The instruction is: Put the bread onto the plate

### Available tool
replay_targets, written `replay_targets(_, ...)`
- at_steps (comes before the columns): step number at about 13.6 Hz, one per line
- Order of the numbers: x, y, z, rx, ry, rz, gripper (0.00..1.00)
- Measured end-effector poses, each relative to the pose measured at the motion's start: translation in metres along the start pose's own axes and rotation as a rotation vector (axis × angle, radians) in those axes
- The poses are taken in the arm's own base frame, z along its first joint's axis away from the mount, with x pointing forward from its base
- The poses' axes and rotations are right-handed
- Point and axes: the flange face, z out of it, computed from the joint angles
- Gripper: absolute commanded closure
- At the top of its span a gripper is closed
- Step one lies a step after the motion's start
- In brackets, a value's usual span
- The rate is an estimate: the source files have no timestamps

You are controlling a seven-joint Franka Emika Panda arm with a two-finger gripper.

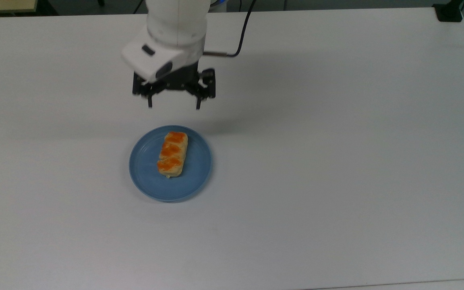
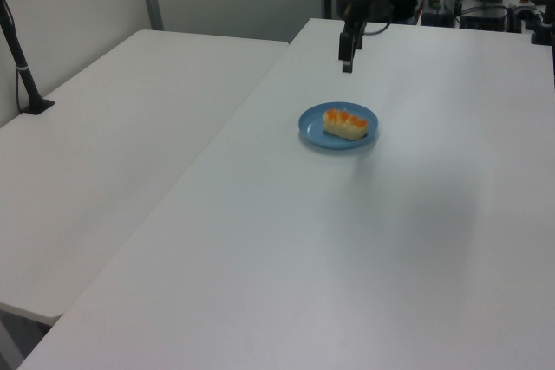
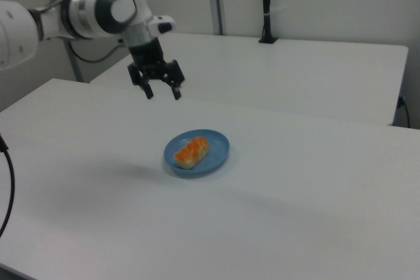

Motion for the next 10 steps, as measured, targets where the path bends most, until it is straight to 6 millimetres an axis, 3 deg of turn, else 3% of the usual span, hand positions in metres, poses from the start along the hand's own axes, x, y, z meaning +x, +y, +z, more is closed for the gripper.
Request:
replay_targets(2, -0.026, -0.002, -0.049, 0.016, -0.021, 0.091, 0.0)
replay_targets(4, -0.049, 0.001, -0.085, 0.081, -0.037, 0.124, 0.0)
replay_targets(6, -0.06, 0.003, -0.098, 0.099, -0.049, 0.13, 0.0)
replay_targets(10, -0.062, 0.006, -0.096, 0.099, -0.055, 0.137, 0.0)
